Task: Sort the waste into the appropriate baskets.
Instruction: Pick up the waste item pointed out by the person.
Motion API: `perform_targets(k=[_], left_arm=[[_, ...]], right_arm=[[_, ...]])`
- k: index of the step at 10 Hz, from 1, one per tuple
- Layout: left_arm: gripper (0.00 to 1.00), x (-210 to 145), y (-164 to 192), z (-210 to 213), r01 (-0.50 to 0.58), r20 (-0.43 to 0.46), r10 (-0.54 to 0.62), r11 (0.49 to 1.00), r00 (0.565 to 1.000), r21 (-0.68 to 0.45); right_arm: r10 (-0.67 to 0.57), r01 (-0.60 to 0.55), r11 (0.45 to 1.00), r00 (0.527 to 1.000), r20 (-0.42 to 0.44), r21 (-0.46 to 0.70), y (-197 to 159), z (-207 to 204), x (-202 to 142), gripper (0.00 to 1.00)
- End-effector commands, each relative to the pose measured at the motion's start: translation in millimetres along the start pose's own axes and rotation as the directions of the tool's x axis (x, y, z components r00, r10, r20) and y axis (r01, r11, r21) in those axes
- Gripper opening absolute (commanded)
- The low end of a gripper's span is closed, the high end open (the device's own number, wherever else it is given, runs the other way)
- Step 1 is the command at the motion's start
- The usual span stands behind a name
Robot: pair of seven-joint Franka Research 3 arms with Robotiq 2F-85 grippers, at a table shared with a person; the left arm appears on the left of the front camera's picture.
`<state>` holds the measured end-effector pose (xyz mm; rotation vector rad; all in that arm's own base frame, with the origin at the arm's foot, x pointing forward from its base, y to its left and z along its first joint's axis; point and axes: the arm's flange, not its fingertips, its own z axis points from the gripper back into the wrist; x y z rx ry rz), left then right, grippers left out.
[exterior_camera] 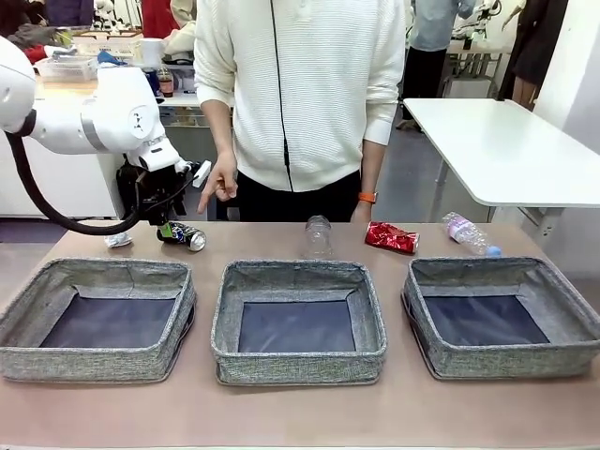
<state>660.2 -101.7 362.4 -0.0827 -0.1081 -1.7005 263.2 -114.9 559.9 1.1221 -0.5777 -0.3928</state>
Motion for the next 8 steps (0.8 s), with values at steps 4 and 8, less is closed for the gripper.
perform_targets(k=[4,8], left_arm=[[1.00,-8.0,1.5,-24.5,0.023,0.000,-0.023,0.999,1.000,0.034],[1.00,-13.4,2.3,-35.3,-0.003,0.013,0.003,1.000,1.000,0.002]], right_arm=[[0.021,-0.021,0.999,1.000,0.002,0.026,1.2,0.4,3.7,1.00],[0.021,-0.021,0.999,1.000,0.002,0.026,1.2,0.4,3.7,1.00]])
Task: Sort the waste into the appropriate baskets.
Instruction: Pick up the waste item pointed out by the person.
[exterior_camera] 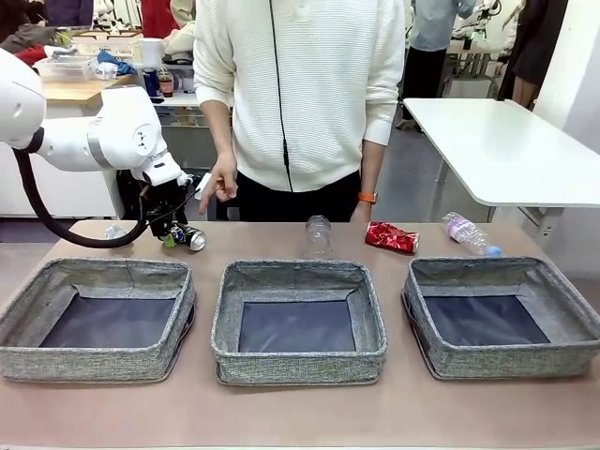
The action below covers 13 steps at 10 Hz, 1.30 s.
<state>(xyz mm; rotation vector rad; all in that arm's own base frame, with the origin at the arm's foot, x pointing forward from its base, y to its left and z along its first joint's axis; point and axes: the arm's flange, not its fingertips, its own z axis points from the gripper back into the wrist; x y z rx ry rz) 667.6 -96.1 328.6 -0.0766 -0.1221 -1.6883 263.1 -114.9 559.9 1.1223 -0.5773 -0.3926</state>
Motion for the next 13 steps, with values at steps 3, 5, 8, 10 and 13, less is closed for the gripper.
perform_targets(k=[3,5,8,10,13], left_arm=[[0.41,-5.4,-3.0,-5.7,0.019,-0.016,-0.019,1.000,1.000,-0.004],[0.00,-3.2,-3.9,-5.0,0.035,-0.012,-0.035,0.999,0.999,0.001],[0.03,-3.5,-3.6,-5.9,0.026,0.002,-0.026,1.000,1.000,-0.001],[0.00,-3.3,-4.9,-5.1,-0.010,0.039,0.012,1.000,0.999,-0.028],[0.00,-3.4,-6.1,-4.5,-0.021,0.022,0.022,0.999,1.000,-0.047]], right_arm=[[0.021,-0.021,0.999,1.000,0.002,0.026,1.2,0.4,3.8,1.00],[0.021,-0.021,0.999,1.000,0.002,0.026,1.2,0.4,3.8,1.00],[0.021,-0.021,0.999,1.000,0.002,0.026,1.2,0.4,3.8,1.00],[0.021,-0.021,0.999,1.000,0.002,0.026,1.2,0.4,3.8,1.00],[0.021,-0.021,0.999,1.000,0.002,0.026,1.2,0.4,3.8,1.00]])
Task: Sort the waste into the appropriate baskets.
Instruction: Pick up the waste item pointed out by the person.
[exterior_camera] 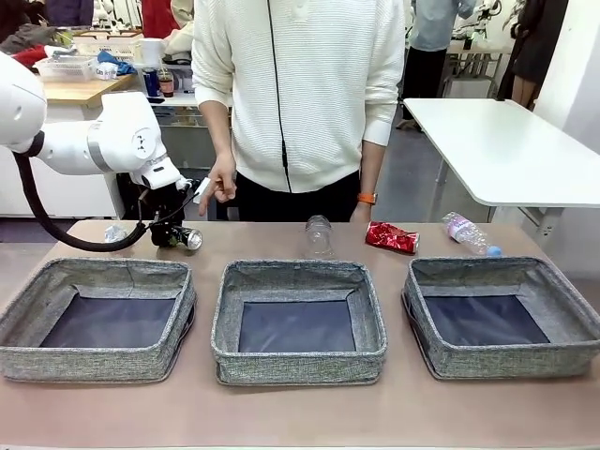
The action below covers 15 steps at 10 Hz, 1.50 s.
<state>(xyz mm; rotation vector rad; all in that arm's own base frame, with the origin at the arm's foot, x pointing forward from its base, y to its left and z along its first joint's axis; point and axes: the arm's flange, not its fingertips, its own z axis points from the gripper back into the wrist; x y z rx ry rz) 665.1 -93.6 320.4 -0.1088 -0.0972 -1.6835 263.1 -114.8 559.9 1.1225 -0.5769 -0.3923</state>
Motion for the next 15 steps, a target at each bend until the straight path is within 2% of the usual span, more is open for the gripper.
perform_targets(k=[1,2,3,4,5,6,7,10,11,12,15], left_arm=[[0.00,-0.6,-4.1,4.9,-0.017,0.020,0.017,1.000,1.000,-0.014],[0.00,-0.8,-9.5,14.7,-0.032,0.042,0.033,0.999,0.999,-0.025],[0.00,2.4,-19.9,37.1,-0.112,0.084,0.116,0.992,0.990,-0.060],[0.00,7.0,-39.7,73.7,-0.196,0.080,0.206,0.974,0.975,-0.117],[0.00,15.4,-70.0,115.6,-0.217,0.076,0.228,0.968,0.971,-0.128],[0.00,34.8,-124.7,157.4,-0.009,0.097,0.043,0.946,0.994,-0.324],[0.00,48.4,-171.4,183.2,-0.023,0.007,0.025,0.977,1.000,-0.214],[0.00,65.7,-277.2,221.4,0.053,0.047,-0.051,0.997,0.998,-0.050],[0.00,60.4,-279.5,220.0,0.044,0.034,-0.045,0.999,0.998,0.026],[0.00,76.7,-252.2,236.4,0.008,0.012,-0.006,0.989,1.000,-0.145],[0.00,76.7,-252.2,236.4,0.008,0.012,-0.006,0.989,1.000,-0.145]], right_arm=[[0.021,-0.021,0.999,1.000,0.002,0.026,1.2,0.4,3.8,1.00],[0.021,-0.021,0.999,1.000,0.002,0.026,1.2,0.4,3.8,1.00],[0.021,-0.021,0.999,1.000,0.002,0.026,1.2,0.4,3.8,1.00],[0.021,-0.021,0.999,1.000,0.002,0.026,1.2,0.4,3.8,1.00],[0.021,-0.021,0.999,1.000,0.002,0.026,1.2,0.4,3.8,1.00],[0.021,-0.021,0.999,1.000,0.002,0.026,1.2,0.4,3.8,1.00],[0.021,-0.021,0.999,1.000,0.002,0.026,1.2,0.4,3.8,1.00],[0.021,-0.021,0.999,1.000,0.002,0.026,1.2,0.4,3.8,1.00],[0.021,-0.021,0.999,1.000,0.002,0.026,1.2,0.4,3.8,1.00],[0.021,-0.021,0.999,1.000,0.002,0.026,1.2,0.4,3.8,1.00],[0.021,-0.021,0.999,1.000,0.002,0.026,1.2,0.4,3.8,1.00]])
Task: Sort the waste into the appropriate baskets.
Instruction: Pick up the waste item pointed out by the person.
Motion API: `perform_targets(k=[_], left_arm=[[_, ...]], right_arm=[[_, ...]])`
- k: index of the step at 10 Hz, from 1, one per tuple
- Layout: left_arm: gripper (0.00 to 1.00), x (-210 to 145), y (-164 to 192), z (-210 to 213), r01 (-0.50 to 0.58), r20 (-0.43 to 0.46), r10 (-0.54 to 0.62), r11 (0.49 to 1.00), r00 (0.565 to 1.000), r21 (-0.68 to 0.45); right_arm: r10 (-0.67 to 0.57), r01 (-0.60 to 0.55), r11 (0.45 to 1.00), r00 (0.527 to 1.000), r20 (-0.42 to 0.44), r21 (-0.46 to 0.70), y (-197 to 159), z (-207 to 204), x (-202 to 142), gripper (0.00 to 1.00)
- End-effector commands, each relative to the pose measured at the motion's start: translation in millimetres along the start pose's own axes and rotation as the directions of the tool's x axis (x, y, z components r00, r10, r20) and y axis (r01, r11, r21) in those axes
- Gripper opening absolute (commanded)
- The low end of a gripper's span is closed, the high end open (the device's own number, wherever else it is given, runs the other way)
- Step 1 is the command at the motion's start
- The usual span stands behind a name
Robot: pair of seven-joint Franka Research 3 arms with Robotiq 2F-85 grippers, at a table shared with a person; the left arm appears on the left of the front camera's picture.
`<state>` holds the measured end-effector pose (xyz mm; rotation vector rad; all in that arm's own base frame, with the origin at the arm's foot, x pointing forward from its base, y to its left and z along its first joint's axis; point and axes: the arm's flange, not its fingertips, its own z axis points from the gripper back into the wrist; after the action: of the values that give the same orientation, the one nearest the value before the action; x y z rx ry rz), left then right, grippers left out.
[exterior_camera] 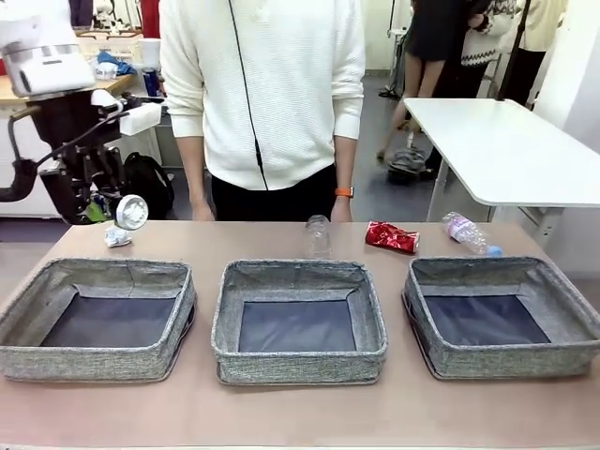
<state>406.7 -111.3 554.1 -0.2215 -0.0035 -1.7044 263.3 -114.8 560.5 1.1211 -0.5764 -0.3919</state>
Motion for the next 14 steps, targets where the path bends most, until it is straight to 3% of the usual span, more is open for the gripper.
perform_targets(k=[1,3,4,5,6,7,9,11,12,13,14], left_arm=[[0.00,-0.1,1.0,10.9,-0.010,-0.006,0.010,1.000,1.000,-0.017],[0.00,-0.1,1.0,10.9,-0.010,-0.006,0.010,1.000,1.000,-0.017],[0.30,0.7,5.6,3.3,0.000,0.001,0.000,1.000,1.000,-0.013],[0.30,8.8,-0.6,15.1,-0.046,0.040,0.047,0.998,0.998,-0.045],[0.30,29.8,-15.4,31.6,-0.121,0.020,0.122,0.991,0.992,-0.051],[0.30,58.6,-31.9,47.1,-0.223,-0.015,0.223,0.974,0.975,-0.047],[0.30,132.2,-74.3,70.9,-0.316,-0.164,0.311,0.949,0.936,-0.007],[0.30,186.3,-102.1,82.7,-0.420,-0.207,0.395,0.903,0.895,-0.094],[0.30,214.5,-107.8,86.6,-0.548,-0.143,0.532,0.829,0.834,-0.109],[0.30,238.4,-110.7,89.0,-0.693,-0.093,0.688,0.702,0.720,-0.166],[0.30,257.3,-116.0,89.8,-0.794,-0.056,0.798,0.588,0.601,-0.154]], right_arm=[[0.020,-0.020,0.999,1.000,0.003,0.027,0.6,0.3,3.5,1.00],[0.020,-0.020,0.999,1.000,0.003,0.027,0.6,0.3,3.5,1.00],[0.020,-0.020,0.999,1.000,0.003,0.027,0.6,0.3,3.5,1.00],[0.020,-0.020,0.999,1.000,0.003,0.027,0.6,0.3,3.5,1.00],[0.020,-0.020,0.999,1.000,0.003,0.027,0.6,0.3,3.5,1.00],[0.020,-0.020,0.999,1.000,0.003,0.027,0.6,0.3,3.5,1.00],[0.020,-0.020,0.999,1.000,0.003,0.027,0.6,0.3,3.5,1.00],[0.020,-0.020,0.999,1.000,0.003,0.027,0.6,0.3,3.5,1.00],[0.020,-0.020,0.999,1.000,0.003,0.027,0.6,0.3,3.5,1.00],[0.020,-0.020,0.999,1.000,0.003,0.027,0.6,0.3,3.5,1.00],[0.020,-0.020,0.999,1.000,0.003,0.027,0.6,0.3,3.5,1.00]])
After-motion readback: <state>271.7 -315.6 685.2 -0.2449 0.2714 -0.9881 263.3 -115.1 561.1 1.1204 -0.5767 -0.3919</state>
